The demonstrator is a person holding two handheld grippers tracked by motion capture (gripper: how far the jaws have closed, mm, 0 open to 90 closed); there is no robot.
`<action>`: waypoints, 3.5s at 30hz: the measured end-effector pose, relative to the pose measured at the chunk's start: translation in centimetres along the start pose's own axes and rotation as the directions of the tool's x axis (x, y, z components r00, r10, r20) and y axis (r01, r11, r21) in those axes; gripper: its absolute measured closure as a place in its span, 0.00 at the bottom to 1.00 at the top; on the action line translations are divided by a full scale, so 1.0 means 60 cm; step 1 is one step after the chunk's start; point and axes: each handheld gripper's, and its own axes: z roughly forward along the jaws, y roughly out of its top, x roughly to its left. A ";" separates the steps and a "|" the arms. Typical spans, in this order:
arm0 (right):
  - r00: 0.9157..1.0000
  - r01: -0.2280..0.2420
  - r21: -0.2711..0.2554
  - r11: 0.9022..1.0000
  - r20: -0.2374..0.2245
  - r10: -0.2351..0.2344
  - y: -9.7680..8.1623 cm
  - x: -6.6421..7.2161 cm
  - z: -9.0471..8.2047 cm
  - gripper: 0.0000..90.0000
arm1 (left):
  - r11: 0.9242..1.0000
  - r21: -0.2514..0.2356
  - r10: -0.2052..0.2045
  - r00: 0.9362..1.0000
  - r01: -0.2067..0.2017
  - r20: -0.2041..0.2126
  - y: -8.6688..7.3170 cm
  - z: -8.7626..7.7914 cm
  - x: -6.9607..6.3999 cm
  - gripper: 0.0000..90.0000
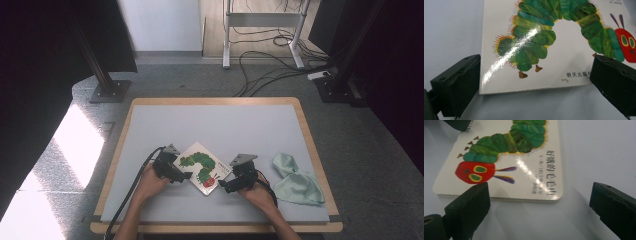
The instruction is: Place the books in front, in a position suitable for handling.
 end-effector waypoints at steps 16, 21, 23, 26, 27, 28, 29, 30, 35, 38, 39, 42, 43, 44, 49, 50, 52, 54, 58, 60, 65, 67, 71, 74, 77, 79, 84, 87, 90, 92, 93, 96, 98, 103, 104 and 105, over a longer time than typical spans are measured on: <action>1.000 -0.010 0.029 1.000 -0.018 0.011 -0.024 0.042 -0.018 0.00 | 0.996 0.040 0.079 0.996 -0.078 -0.030 -0.022 -0.007 -0.050 0.00; 0.999 -0.019 0.026 0.999 -0.029 0.019 -0.032 0.054 -0.026 0.00 | 0.997 0.022 0.068 0.997 -0.068 -0.028 -0.031 -0.009 -0.064 0.00; 0.999 -0.017 0.025 1.000 -0.033 0.018 -0.032 0.057 -0.026 0.00 | 0.997 0.025 0.070 0.997 -0.069 -0.027 -0.031 -0.010 -0.065 0.00; 0.999 -0.012 0.030 0.999 -0.033 0.013 -0.032 0.068 -0.026 0.00 | 0.998 0.024 0.057 0.998 -0.057 -0.015 -0.034 -0.012 -0.071 0.00; 1.000 -0.003 0.034 0.999 -0.018 0.004 -0.032 0.072 -0.025 0.00 | 0.998 0.028 0.063 0.998 -0.063 -0.015 -0.035 -0.013 -0.071 0.00; 1.000 -0.003 0.034 0.999 -0.018 0.004 -0.032 0.072 -0.025 0.00 | 0.998 0.024 0.065 0.998 -0.064 -0.018 -0.037 -0.013 -0.073 0.00; 1.000 -0.006 0.036 0.999 -0.005 0.006 -0.032 0.075 -0.024 0.00 | 0.998 0.022 0.064 0.998 -0.064 -0.015 -0.040 -0.015 -0.076 0.00; 1.000 0.001 0.038 0.999 0.003 -0.001 -0.032 0.077 -0.024 0.00 | 0.998 0.022 0.064 0.998 -0.064 -0.015 -0.040 -0.015 -0.076 0.00; 0.999 0.026 0.049 0.998 0.031 -0.027 -0.034 0.083 -0.023 0.00 | 0.997 0.025 0.069 0.997 -0.069 -0.017 -0.047 -0.019 -0.083 0.00; 0.999 0.029 0.055 0.998 0.038 -0.031 -0.034 0.085 -0.022 0.00 | 0.997 0.026 0.079 0.997 -0.078 -0.009 -0.050 -0.022 -0.083 0.00; 0.999 0.025 0.063 0.998 0.039 -0.028 -0.032 0.085 -0.022 0.00 | 0.995 0.033 0.089 0.996 -0.089 0.013 -0.050 -0.025 -0.079 0.00; 0.999 0.027 0.066 0.997 0.039 -0.030 -0.031 0.084 -0.022 0.00 | 0.995 0.039 0.089 0.996 -0.089 0.009 -0.050 -0.028 -0.073 0.00; 0.999 0.026 0.067 0.997 0.034 -0.029 -0.031 0.082 -0.022 0.00 | 0.994 0.046 0.097 0.995 -0.096 -0.016 -0.050 -0.031 -0.068 0.00; 0.999 0.026 0.067 0.997 0.034 -0.029 -0.031 0.082 -0.022 0.00 | 0.995 0.045 0.094 0.995 -0.093 -0.030 -0.051 -0.032 -0.065 0.00; 0.999 0.020 0.066 0.998 0.040 -0.023 -0.032 0.073 -0.024 0.00 | 0.998 0.022 0.060 0.994 -0.059 -0.088 -0.051 -0.051 -0.028 0.00; 0.999 0.015 0.065 0.998 0.047 -0.018 -0.032 0.068 -0.026 0.00 | 0.999 0.015 0.052 0.994 -0.051 -0.096 -0.052 -0.054 -0.022 0.00; 0.998 0.009 0.064 0.998 0.056 -0.013 -0.033 0.060 -0.028 0.01 | 1.000 -0.016 0.025 0.993 -0.027 -0.118 -0.051 -0.059 -0.005 0.00; 0.998 -0.001 0.064 0.998 0.067 -0.004 -0.035 0.049 -0.030 0.01 | 0.999 -0.035 0.011 0.989 -0.017 -0.145 -0.050 -0.059 0.008 0.00; 0.996 -0.021 0.065 0.998 0.086 0.015 -0.036 0.028 -0.033 0.01 | 0.999 -0.026 0.019 0.979 -0.024 -0.201 -0.045 -0.047 0.026 0.00; 0.995 -0.033 0.057 0.998 0.099 0.027 -0.038 0.013 -0.036 0.02 | 0.999 0.000 0.033 0.974 -0.034 -0.224 -0.042 -0.038 0.034 0.00; 0.993 -0.045 0.056 0.997 0.115 0.039 -0.037 -0.008 -0.037 0.03 | 0.999 -0.012 0.044 0.980 -0.047 -0.193 -0.033 -0.022 0.033 0.00; 0.992 -0.046 0.055 0.997 0.118 0.040 -0.037 -0.014 -0.037 0.03 | 0.999 -0.016 0.045 0.982 -0.049 -0.181 -0.032 -0.020 0.030 0.00; 0.990 -0.060 0.050 0.997 0.128 0.054 -0.037 -0.028 -0.037 0.03 | 0.997 -0.022 0.068 0.987 -0.072 -0.144 -0.030 -0.010 0.013 0.00; 0.988 -0.071 0.045 0.996 0.143 0.064 -0.038 -0.040 -0.038 0.02 | 0.997 -0.031 0.066 0.987 -0.071 -0.143 -0.029 -0.006 0.006 0.00; 0.989 -0.067 0.048 0.997 0.138 0.060 -0.037 -0.050 -0.040 0.03 | 0.997 -0.034 0.064 0.987 -0.070 -0.148 -0.029 -0.005 0.002 0.00; 0.991 -0.049 0.058 0.997 0.128 0.041 -0.035 -0.055 -0.043 0.05 | 0.997 -0.036 0.065 0.987 -0.071 -0.146 -0.029 -0.004 0.001 0.00; 0.997 -0.050 0.007 0.999 0.063 0.050 -0.024 -0.068 -0.057 0.10 | 0.994 -0.043 0.094 0.985 -0.101 -0.144 -0.027 0.000 -0.009 0.00; 0.998 -0.051 0.008 0.999 0.024 0.051 -0.008 -0.075 -0.045 0.07 | 0.991 -0.050 0.119 0.983 -0.127 -0.142 -0.025 0.003 -0.019 0.01; 0.998 -0.065 0.013 0.998 0.027 0.065 0.000 -0.081 -0.030 0.04 | 0.989 -0.054 0.128 0.982 -0.137 -0.139 -0.024 0.005 -0.025 0.03; 0.996 -0.083 0.018 0.996 0.019 0.083 0.006 -0.090 -0.014 0.03 | 0.987 -0.058 0.141 0.982 -0.149 -0.123 -0.023 0.007 -0.031 0.04; 0.996 -0.090 0.020 0.996 0.010 0.090 0.008 -0.094 -0.007 0.03 | 0.986 -0.055 0.149 0.983 -0.156 -0.112 -0.023 0.008 -0.035 0.04; 0.994 -0.098 0.006 0.995 -0.052 0.098 0.012 -0.098 0.006 0.04 | 0.985 -0.049 0.161 0.983 -0.166 -0.087 -0.020 0.012 -0.043 0.04; 0.994 -0.090 0.005 0.996 -0.054 0.090 0.014 -0.097 0.009 0.03 | 0.985 -0.047 0.163 0.983 -0.167 -0.079 -0.020 0.013 -0.045 0.03; 0.992 -0.086 -0.008 0.996 -0.092 0.085 0.015 -0.107 0.011 0.03 | 0.983 -0.041 0.177 0.983 -0.179 -0.055 -0.019 0.017 -0.055 0.03; 0.992 -0.084 -0.011 0.996 -0.097 0.083 0.016 -0.109 0.013 0.03 | 0.982 -0.038 0.182 0.982 -0.184 -0.050 -0.018 0.017 -0.057 0.02; 0.992 -0.077 -0.010 0.997 -0.097 0.075 0.018 -0.109 0.015 0.03 | 0.982 -0.035 0.186 0.981 -0.188 -0.046 -0.018 0.018 -0.060 0.01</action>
